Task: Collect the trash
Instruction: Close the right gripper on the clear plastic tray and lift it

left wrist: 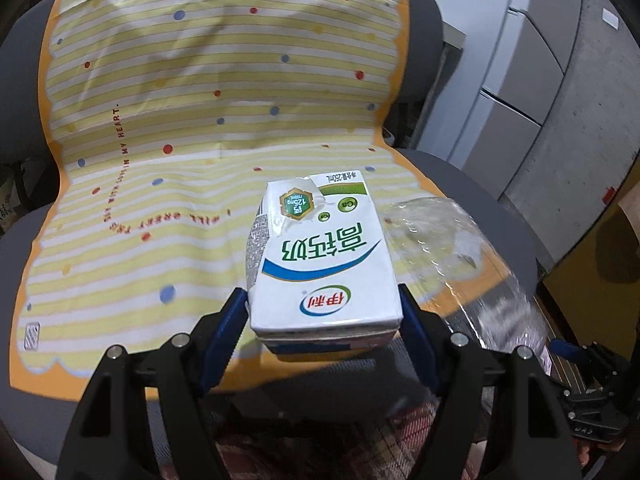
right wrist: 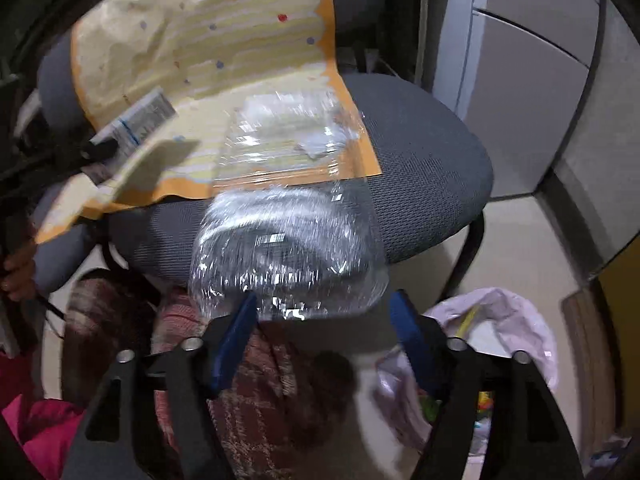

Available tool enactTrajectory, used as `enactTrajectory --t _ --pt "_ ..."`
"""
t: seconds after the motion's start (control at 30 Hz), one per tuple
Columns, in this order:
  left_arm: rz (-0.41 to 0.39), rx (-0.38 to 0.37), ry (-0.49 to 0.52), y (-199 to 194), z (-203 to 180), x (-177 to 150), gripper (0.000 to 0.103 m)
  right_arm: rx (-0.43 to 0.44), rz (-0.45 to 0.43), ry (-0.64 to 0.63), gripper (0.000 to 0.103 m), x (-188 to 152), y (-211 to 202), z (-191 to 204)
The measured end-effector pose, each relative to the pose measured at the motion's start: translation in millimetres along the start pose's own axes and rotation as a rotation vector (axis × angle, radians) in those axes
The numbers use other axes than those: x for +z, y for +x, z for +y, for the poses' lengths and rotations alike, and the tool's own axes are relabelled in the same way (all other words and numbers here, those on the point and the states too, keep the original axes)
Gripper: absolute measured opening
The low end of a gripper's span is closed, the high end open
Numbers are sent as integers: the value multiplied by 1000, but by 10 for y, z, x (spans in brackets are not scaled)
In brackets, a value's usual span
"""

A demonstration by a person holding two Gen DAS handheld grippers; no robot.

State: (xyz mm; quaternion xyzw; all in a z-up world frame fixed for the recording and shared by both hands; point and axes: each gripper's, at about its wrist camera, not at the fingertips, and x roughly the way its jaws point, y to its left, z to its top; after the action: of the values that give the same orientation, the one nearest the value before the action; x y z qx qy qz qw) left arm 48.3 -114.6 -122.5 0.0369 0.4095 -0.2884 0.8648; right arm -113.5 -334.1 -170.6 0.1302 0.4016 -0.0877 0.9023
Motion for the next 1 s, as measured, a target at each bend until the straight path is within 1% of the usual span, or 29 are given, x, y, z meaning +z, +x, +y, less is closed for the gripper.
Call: enactTrajectory --t 0.03,0.17,0.3,0.4,0.43,0.47,0.5,0.53,0.57,0.63,0.67,0.77,0.8,0.83,0.9,0.97,1.0 --pt "0 -1 5 -19 -25 -34 72 40 -39 47 75 -45 -32 -91" --pt "-6 7 25 -101 -123 -111 72 188 -115 240 75 -145 -22 -380" --pt "-28 19 39 -170 -225 -99 72 248 -120 325 75 -103 135 -517" --pt "-31 13 48 -169 -319 -84 72 309 -112 380 75 -63 243 -594" --pt "-29 11 52 -161 -337 -80 72 313 -106 388 73 -42 277 -606" --pt "-26 9 58 -148 -371 -78 72 309 -101 396 62 -22 294 -609" --pt "-24 8 60 -142 -388 -79 72 311 -102 402 55 -11 281 -600" --pt "-24 8 63 -144 -406 -78 72 315 -116 408 50 7 232 -585" --pt "-26 7 66 -148 -423 -75 72 318 -143 404 49 25 163 -581" --pt "-37 6 73 -177 -452 -61 72 303 -222 362 41 86 -95 -552" --pt "-42 5 74 -192 -474 -51 72 296 -260 346 40 126 -214 -541" --pt "-57 -16 84 -227 -553 -7 72 244 -385 279 25 263 -666 -495" --pt "-65 -28 91 -239 -594 10 72 236 -410 267 22 290 -765 -493" --pt "-70 -37 98 -250 -633 23 72 209 -445 246 19 329 -923 -483" --pt "-83 -62 116 -273 -746 52 72 180 -487 220 14 388 -1140 -483" --pt "-102 -85 133 -301 -859 76 72 131 -503 177 10 427 -1376 -465" --pt "-114 -101 146 -318 -940 90 72 111 -505 165 10 427 -1447 -464"
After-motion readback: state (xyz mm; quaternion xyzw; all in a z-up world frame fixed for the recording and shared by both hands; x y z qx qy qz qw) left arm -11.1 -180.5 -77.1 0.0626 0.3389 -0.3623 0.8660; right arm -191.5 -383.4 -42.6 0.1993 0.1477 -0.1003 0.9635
